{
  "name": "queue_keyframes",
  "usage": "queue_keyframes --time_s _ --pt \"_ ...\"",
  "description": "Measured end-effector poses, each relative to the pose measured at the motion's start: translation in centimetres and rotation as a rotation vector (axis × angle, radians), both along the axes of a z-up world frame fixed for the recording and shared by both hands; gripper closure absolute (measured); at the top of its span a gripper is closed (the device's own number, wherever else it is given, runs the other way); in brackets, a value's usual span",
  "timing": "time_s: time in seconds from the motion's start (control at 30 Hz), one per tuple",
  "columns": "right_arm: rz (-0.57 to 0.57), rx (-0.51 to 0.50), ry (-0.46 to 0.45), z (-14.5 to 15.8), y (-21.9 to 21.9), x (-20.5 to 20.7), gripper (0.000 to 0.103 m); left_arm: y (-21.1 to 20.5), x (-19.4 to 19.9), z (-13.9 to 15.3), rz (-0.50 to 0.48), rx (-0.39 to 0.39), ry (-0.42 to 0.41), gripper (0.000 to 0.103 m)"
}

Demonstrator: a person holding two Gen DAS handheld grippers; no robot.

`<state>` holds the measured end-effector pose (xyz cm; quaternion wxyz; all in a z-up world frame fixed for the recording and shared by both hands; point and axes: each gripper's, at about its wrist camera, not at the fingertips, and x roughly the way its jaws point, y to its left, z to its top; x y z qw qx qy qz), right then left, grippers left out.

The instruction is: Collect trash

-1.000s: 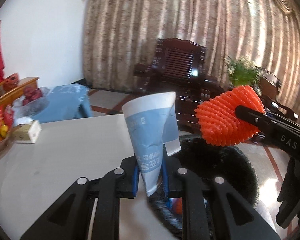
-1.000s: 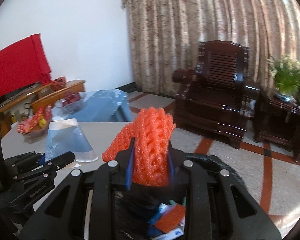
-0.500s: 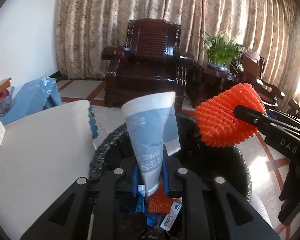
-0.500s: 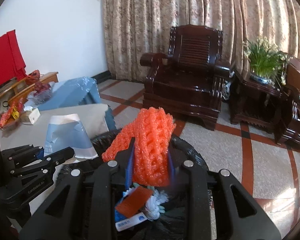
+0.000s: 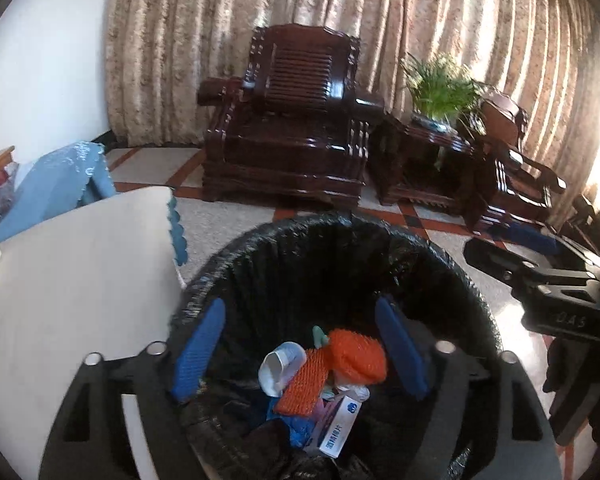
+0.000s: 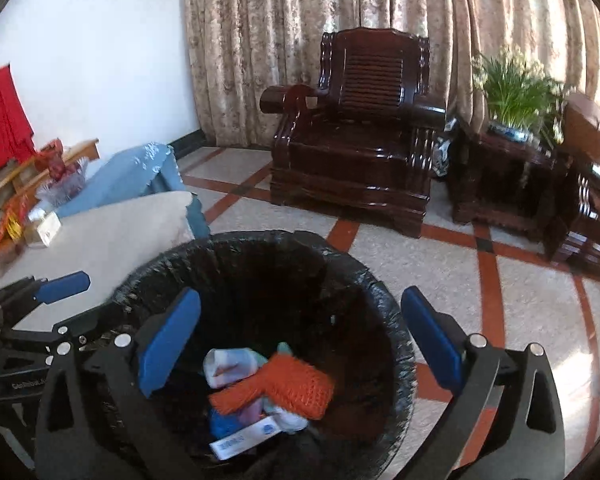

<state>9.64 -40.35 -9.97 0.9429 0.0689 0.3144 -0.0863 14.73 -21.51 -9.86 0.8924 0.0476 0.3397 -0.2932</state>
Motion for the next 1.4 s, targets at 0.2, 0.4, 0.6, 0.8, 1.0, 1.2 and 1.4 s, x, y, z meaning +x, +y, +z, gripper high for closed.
queue_keyframes --time_s 0.2,0.4,0.6,0.8,1.0,1.2,1.4 --pt "0.030 0.052 -0.017 3.3 2.0 -1.3 0.005 3.0 -1.4 3.1 0.080 -0.002 -0.038 0.008" --pt "0.076 0.065 -0.015 5.9 4.3 -3.0 0.005 5.3 -3.5 6.3 0.145 0.000 -0.067 0.007" --pt "0.119 0.030 -0.034 8.4 7.0 -5.2 0.005 6.8 -6.5 8.6 0.182 0.003 -0.102 0.007" --pt "0.151 0.008 -0.059 10.2 8.4 -7.2 0.005 8.8 -8.7 10.9 0.235 -0.028 -0.134 0.007" --pt "0.173 -0.014 -0.080 11.3 9.2 -8.5 0.005 9.4 -10.3 12.4 0.249 -0.033 -0.165 0.007" --pt "0.182 -0.016 -0.086 11.6 9.5 -8.8 0.005 9.8 -11.4 12.9 0.251 -0.031 -0.184 0.007" --pt "0.192 -0.026 -0.085 11.7 10.0 -8.6 0.005 10.3 -11.5 12.8 0.264 -0.040 -0.183 0.007"
